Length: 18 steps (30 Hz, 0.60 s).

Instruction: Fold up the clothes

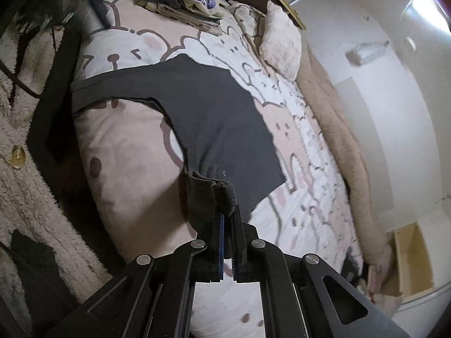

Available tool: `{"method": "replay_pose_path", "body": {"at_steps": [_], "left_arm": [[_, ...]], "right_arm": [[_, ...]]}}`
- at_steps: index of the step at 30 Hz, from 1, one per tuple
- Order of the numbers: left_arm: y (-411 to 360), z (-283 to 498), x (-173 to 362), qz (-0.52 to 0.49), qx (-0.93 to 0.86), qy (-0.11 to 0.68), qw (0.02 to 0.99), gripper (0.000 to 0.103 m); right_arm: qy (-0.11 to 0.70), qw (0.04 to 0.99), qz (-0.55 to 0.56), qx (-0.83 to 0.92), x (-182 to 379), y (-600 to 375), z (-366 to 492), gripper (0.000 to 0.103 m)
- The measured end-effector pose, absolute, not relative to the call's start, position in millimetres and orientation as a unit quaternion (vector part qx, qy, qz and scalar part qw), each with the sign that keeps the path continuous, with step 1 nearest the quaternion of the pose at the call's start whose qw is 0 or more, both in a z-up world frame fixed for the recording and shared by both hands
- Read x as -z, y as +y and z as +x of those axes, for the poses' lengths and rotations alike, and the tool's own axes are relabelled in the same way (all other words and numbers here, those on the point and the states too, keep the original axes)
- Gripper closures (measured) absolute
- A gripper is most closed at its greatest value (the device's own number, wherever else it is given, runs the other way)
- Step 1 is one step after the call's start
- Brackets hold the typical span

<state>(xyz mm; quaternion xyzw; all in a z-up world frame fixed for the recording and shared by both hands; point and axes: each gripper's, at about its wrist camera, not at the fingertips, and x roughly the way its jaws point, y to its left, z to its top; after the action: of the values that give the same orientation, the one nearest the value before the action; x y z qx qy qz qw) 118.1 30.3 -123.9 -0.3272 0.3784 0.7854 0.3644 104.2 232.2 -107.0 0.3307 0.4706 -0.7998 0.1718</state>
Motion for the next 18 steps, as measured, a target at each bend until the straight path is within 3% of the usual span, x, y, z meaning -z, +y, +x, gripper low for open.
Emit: {"method": "replay_pose_path", "body": {"at_steps": [5, 12, 14, 16, 18], "left_arm": [[40.3, 131.0, 161.0, -0.321, -0.729, 0.462, 0.39, 0.071], [51.6, 152.9, 190.4, -0.211, -0.671, 0.583, 0.406, 0.071], [54.6, 153.6, 194.6, -0.199, -0.662, 0.594, 0.411, 0.068], [56.1, 151.0, 198.8, -0.19, -0.657, 0.602, 0.412, 0.056], [56.8, 143.3, 201.1, -0.194, -0.655, 0.603, 0.412, 0.055]], "right_arm": [[0.446, 0.171, 0.35, 0.806, 116.3, 232.7, 95.6, 0.1], [0.423, 0.154, 0.365, 0.815, 115.7, 237.5, 84.8, 0.1], [0.413, 0.153, 0.372, 0.817, 114.8, 239.7, 82.1, 0.1], [0.409, 0.147, 0.376, 0.819, 114.9, 240.9, 79.6, 0.1], [0.406, 0.14, 0.379, 0.82, 115.3, 241.9, 77.1, 0.1]]}}
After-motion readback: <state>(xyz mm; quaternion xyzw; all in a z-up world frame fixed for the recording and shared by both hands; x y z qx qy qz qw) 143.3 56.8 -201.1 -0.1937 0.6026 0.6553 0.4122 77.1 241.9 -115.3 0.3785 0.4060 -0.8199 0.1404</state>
